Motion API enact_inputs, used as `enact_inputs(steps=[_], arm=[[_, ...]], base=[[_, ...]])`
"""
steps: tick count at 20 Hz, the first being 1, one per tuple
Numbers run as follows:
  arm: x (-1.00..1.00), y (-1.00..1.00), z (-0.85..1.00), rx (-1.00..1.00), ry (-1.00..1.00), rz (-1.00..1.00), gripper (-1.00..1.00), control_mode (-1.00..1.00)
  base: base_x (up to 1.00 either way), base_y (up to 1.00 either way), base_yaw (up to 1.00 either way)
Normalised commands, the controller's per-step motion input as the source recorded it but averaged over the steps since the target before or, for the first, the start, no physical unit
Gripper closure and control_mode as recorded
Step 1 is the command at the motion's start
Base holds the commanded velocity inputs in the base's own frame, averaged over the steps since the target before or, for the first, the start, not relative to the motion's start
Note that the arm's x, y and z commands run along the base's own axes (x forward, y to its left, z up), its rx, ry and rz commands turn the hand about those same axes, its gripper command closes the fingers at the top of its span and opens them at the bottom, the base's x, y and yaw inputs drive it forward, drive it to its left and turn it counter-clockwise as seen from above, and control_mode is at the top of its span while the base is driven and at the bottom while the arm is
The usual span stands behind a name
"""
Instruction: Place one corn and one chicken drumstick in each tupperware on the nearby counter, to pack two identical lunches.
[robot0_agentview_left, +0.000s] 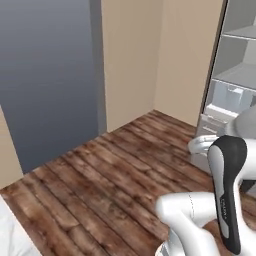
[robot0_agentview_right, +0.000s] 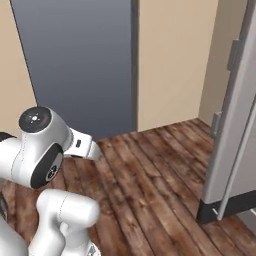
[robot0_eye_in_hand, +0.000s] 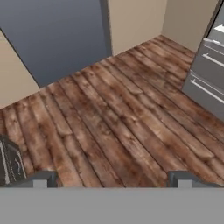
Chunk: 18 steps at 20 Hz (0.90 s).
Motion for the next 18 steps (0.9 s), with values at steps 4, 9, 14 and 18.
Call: enact_inputs(steps=[4,9,14,18], arm=[[0.00,0.00,0.00,0.00,0.00,0.00,-1.00,1.00],[0.00,0.00,0.00,0.00,0.00,0.00,-1.00,1.00],[0.00,0.00,0.00,0.00,0.00,0.00,-1.00,1.00],[0.00,0.00,0.00,0.00,0.00,0.00,-1.00,1.00]], base=[[1.00,0.00,-0.12],[1.00,0.00,-0.19],[0.81,-0.10,-0.36],[0.66,-0.16,-0.52]])
